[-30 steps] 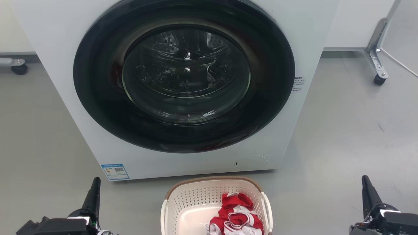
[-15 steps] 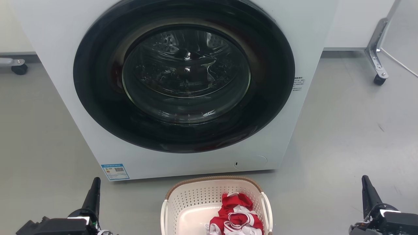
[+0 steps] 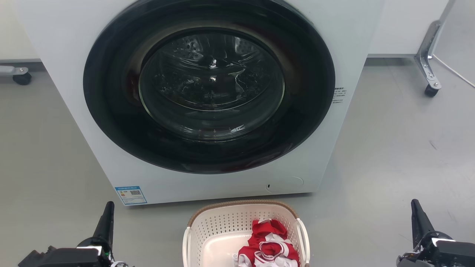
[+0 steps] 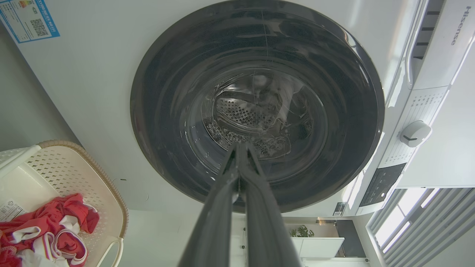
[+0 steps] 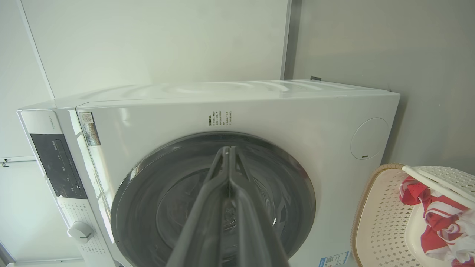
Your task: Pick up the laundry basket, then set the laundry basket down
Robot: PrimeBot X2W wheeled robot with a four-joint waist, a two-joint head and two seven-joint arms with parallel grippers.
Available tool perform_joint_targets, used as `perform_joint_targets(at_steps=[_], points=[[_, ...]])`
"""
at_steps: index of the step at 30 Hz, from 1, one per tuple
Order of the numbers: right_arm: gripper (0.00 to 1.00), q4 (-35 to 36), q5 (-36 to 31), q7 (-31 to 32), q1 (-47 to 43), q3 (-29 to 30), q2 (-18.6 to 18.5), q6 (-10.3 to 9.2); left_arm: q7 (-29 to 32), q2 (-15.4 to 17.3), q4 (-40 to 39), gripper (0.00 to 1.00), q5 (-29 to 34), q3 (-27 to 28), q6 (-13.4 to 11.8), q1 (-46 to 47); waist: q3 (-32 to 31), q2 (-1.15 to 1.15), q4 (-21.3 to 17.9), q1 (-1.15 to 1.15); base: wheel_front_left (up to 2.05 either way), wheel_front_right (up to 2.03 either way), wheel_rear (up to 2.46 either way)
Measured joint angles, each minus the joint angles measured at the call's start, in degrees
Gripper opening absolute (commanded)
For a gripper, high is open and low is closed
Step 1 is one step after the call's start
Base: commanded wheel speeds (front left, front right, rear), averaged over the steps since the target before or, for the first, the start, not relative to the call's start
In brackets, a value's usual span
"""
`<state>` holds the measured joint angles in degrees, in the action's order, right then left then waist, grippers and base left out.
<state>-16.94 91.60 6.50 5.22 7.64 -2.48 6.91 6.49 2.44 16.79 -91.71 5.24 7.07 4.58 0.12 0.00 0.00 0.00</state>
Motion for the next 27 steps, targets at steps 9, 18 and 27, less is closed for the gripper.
perform_joint_targets(at_steps=[9, 18, 27], points=[[0.0, 0.0, 0.0, 0.0, 0.0, 0.0, 0.0, 0.0, 0.0, 0.0, 0.0, 0.0, 0.0, 0.0, 0.0, 0.0, 0.0, 0.0, 0.0, 0.0, 0.0, 0.0, 0.0], [0.0, 0.0, 0.0, 0.0, 0.0, 0.0, 0.0, 0.0, 0.0, 0.0, 0.0, 0.0, 0.0, 0.0, 0.0, 0.0, 0.0, 0.0, 0.0, 0.0, 0.0, 0.0, 0.0], [0.0, 0.0, 0.0, 0.0, 0.0, 0.0, 0.0, 0.0, 0.0, 0.0, 0.0, 0.0, 0.0, 0.0, 0.0, 0.0, 0.0, 0.0, 0.0, 0.0, 0.0, 0.0, 0.0]])
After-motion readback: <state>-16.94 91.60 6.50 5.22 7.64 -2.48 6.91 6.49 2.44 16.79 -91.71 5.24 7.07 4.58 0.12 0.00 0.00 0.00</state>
